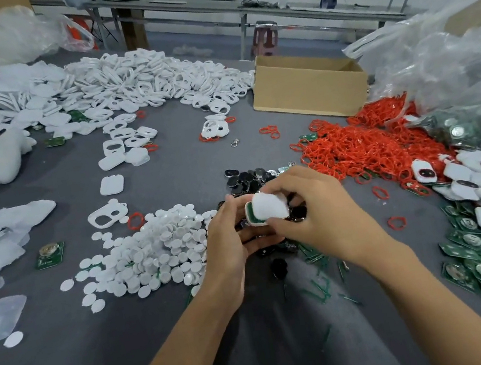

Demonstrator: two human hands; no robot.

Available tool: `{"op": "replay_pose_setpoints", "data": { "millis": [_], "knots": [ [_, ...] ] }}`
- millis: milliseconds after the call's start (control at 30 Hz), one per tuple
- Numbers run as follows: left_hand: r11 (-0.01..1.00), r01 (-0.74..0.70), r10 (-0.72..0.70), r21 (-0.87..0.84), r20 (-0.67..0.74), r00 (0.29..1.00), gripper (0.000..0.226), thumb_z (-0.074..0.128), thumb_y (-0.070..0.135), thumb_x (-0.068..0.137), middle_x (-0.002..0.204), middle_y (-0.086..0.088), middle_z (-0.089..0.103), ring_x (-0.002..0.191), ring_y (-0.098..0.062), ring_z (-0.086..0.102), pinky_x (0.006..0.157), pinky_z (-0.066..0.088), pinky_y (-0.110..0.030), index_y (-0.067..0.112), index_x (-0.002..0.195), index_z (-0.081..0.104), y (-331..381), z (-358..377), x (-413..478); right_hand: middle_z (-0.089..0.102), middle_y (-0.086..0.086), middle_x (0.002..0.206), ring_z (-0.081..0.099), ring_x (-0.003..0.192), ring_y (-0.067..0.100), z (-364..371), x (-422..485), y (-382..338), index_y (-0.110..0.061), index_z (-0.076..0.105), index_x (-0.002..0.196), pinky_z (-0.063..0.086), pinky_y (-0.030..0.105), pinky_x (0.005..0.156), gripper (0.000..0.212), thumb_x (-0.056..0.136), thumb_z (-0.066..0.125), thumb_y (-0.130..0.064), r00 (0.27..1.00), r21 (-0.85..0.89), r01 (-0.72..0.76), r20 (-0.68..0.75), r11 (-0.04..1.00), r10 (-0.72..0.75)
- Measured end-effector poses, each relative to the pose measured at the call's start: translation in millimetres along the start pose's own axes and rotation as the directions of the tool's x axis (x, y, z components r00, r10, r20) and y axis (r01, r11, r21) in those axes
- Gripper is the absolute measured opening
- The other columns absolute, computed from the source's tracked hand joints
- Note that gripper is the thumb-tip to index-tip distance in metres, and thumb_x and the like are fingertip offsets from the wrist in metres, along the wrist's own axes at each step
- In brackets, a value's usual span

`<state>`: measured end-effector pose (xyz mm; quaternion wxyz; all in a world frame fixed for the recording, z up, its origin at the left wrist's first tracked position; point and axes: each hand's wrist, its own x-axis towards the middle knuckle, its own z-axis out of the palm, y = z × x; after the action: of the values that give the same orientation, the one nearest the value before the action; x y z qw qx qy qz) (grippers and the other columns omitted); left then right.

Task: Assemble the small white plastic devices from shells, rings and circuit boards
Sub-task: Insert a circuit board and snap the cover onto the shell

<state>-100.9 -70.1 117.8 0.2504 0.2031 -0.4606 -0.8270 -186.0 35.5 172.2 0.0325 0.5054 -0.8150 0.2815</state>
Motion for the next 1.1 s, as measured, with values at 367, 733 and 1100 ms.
{"op": "replay_pose_setpoints", "data": {
  "millis": [367,733,1100],
  "knots": [
    [0.998,-0.04,0.041,0.05,-0.016,0.999,0.033,0.035,0.017,0.105,0.081,-0.003,0.074,0.068,-0.017,0.069,0.057,0.056,-0.029,0.008,0.097,0.066,-3,0,5,0.06,-0.003,0.1,0.05,0.092,0.008,12,11,8,-0.019,0.069,0.109,0.035,0.009,0.077,0.034,0.075,0.071,-0.012,0.998,-0.01,-0.007,0.069,1.0,0.008],
    [1.0,-0.002,0.002,0.011,-0.041,0.999,0.016,0.049,0.01,0.101,0.082,-0.009,0.072,0.064,-0.018,0.07,0.057,0.058,-0.028,0.0,0.102,0.062,-5,3,6,0.058,-0.005,0.1,0.047,0.09,0.005,15,12,14,-0.02,0.069,0.11,0.033,0.008,0.074,0.035,0.077,0.074,-0.009,0.999,0.012,0.012,0.053,1.0,-0.012],
    [1.0,-0.014,0.014,0.016,0.015,1.0,0.026,0.047,0.014,0.102,0.087,-0.01,0.075,0.073,-0.017,0.072,0.064,0.059,-0.027,0.003,0.093,0.069,-9,2,8,0.066,-0.009,0.093,0.061,0.085,0.005,16,11,17,-0.022,0.073,0.103,0.048,0.017,0.071,0.03,0.075,0.078,-0.011,0.997,0.284,-0.076,0.021,0.956,0.073]
  ]
}}
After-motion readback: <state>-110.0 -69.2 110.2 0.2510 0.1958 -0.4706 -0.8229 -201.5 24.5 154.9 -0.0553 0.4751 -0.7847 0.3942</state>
